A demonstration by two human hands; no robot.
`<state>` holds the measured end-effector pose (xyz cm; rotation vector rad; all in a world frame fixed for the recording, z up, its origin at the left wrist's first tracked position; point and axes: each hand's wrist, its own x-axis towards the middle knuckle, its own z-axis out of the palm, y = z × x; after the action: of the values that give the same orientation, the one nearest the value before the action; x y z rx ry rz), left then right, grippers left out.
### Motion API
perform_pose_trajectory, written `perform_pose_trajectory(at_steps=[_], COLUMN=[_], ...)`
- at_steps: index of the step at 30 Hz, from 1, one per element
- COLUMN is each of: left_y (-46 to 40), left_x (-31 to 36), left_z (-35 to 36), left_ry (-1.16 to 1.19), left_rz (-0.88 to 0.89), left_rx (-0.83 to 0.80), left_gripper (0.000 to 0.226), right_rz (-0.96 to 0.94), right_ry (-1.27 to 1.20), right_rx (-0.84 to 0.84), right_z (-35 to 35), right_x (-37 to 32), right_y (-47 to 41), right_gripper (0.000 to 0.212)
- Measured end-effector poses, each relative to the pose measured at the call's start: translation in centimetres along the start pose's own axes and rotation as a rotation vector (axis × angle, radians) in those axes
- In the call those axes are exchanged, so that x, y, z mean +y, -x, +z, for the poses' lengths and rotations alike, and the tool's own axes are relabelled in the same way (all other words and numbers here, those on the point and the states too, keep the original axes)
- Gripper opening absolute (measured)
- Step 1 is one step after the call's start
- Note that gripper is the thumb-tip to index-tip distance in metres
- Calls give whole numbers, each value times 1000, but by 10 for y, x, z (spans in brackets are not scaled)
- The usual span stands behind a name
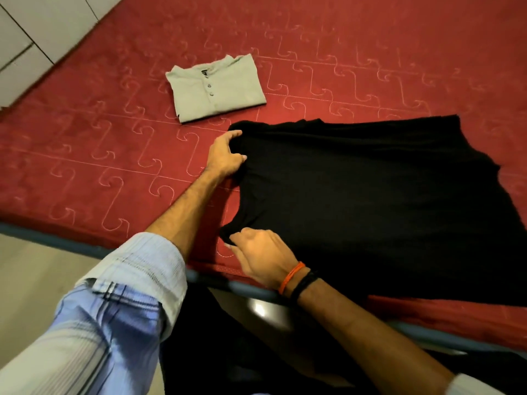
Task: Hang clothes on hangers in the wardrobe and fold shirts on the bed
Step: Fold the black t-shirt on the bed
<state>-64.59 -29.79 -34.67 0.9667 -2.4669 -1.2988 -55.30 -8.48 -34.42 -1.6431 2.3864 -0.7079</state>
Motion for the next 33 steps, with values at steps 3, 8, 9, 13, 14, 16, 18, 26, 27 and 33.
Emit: perform_pose_trajectory(at_steps=[3,8,9,13,14,16,18,26,27,33], left_y=[-1,6,7,19,24,36,50,113,118,144], left_x=[-4,-4,-5,-3,-3,-2,-2,-19,-20,-29], left_z=[-11,-9,-8,-2,-1,0,1,14,13,11], left_ry=[-47,-109,-109,-93,-82,-59,-91,-284,-284,-318], left_rz=[12,24,21,12,1,-22,-22,116,120,137], left_rx=[-11,-1,11,34,44,67,85,-14,-9,5], left_gripper=[69,70,69,81,86,89,84,46,46,47], right_rz=[21,48,53,44,39,36,28,12,20,108], right_ry=[-23,-32,-37,-22,-17,-13,1,119,146,377], right_rx=[-20,16,12,3,15,42,72,108,101,182], right_z=[14,22,21,17,17,17,15,13,12,2], right_x=[-10,-11,-10,-10,-10,-10,-10,-17,-19,-19], right_y=[-5,1,2,8,11,16,21,49,53,84], right_gripper=[26,43,42,45,45,45,45,40,45,57])
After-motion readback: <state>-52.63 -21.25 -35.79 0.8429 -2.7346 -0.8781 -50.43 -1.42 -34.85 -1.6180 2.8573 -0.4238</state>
